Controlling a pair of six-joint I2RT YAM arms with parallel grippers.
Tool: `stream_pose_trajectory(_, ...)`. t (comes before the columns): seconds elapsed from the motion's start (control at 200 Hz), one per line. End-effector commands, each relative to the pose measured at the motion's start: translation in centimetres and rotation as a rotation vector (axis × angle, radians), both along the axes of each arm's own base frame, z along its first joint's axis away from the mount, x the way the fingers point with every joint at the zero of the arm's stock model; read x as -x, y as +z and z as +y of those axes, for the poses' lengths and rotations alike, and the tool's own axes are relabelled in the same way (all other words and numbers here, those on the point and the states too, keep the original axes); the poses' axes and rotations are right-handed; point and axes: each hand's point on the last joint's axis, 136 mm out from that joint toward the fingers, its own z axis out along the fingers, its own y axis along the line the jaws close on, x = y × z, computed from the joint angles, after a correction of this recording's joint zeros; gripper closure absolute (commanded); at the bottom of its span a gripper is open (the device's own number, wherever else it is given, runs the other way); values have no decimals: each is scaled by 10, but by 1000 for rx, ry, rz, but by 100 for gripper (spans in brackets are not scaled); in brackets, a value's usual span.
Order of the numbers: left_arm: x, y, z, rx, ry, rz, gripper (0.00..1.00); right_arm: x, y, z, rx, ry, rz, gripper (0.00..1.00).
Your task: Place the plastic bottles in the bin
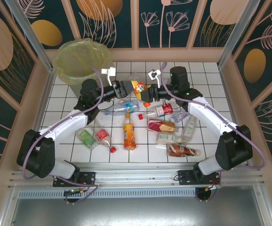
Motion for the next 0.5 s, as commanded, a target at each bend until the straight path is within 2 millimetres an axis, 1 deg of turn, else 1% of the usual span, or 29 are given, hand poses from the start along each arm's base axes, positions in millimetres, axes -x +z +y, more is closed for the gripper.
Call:
stream_pose_trajectory(0.0, -3, 11, -4, 30, -11, 11, 5, 16, 15, 3, -34, 51, -43, 41)
stream_pose_trajectory(0.195, -1, 13, -4, 33, -15, 14, 18, 12, 9, 2, -13, 31, -39, 41)
stream_pose_trajectory(0.315, 1, 17, -3, 37, -16, 6, 30, 8, 2, 3, 4, 20, -32, 41)
stream_pose_trajectory(0.495, 3, 23, -1, 45, -14, -6, 36, 8, -4, 5, 21, 17, -27, 41)
